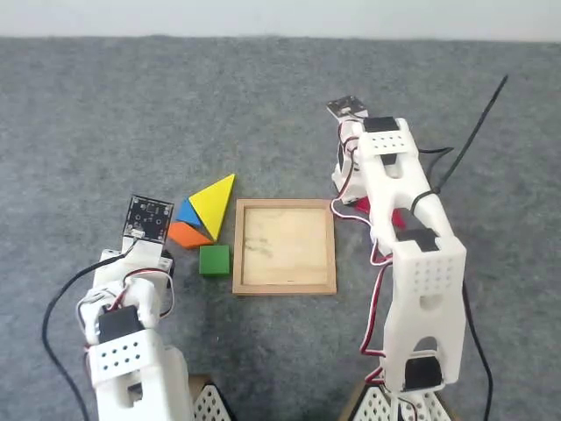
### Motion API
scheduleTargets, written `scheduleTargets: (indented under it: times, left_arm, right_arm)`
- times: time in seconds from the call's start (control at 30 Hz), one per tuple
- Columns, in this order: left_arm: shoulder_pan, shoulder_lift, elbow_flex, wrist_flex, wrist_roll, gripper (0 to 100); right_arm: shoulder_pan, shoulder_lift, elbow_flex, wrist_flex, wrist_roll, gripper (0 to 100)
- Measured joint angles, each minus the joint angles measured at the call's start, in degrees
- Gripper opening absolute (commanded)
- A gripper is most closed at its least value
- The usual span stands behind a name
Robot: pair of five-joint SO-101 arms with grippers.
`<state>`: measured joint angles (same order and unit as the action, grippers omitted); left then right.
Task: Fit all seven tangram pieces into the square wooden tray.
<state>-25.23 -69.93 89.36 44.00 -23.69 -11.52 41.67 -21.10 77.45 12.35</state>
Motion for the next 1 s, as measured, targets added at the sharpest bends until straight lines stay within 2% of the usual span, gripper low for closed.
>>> scheduleTargets:
  times: [0.53, 1.0]
  left_arm:
    - [-0.1, 0.0, 0.0, 0.0, 0.0, 18]
    - [-0.1, 0.0, 0.0, 0.0, 0.0, 18]
  right_arm:
    - [1.0, 20.2, -33.8, 22.4, 0.4, 34.3]
    - [1.8, 21.0, -36.3, 23.1, 6.1, 34.4]
